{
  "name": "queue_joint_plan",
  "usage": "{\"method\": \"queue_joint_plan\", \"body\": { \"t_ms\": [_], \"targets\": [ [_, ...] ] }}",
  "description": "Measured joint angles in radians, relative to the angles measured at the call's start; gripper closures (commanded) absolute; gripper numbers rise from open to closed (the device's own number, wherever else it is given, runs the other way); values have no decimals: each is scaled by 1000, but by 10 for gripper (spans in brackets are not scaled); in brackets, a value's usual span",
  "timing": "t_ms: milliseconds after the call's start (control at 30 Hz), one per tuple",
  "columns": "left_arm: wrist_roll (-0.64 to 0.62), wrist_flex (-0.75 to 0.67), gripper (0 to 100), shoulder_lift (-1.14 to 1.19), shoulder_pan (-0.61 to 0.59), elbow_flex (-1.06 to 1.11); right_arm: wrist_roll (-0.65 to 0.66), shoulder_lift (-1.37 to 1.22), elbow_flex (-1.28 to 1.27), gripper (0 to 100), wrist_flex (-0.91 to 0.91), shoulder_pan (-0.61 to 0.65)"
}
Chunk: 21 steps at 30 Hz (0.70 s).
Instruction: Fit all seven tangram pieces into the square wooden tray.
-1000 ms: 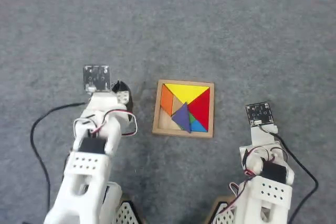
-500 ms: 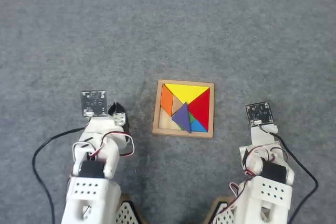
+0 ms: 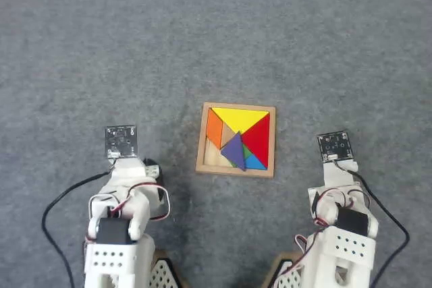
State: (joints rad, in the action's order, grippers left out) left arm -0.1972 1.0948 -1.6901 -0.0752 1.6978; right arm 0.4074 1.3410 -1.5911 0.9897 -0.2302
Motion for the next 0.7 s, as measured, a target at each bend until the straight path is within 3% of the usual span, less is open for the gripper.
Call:
{"method": "queue_joint_plan", "body": {
  "t_ms": [167, 700],
  "targets": [
    [0, 153, 986, -106, 0, -2, 0, 0, 0, 976, 0, 0],
    [0, 163, 986, -109, 2, -2, -3, 0, 0, 978, 0, 0]
  ]
}}
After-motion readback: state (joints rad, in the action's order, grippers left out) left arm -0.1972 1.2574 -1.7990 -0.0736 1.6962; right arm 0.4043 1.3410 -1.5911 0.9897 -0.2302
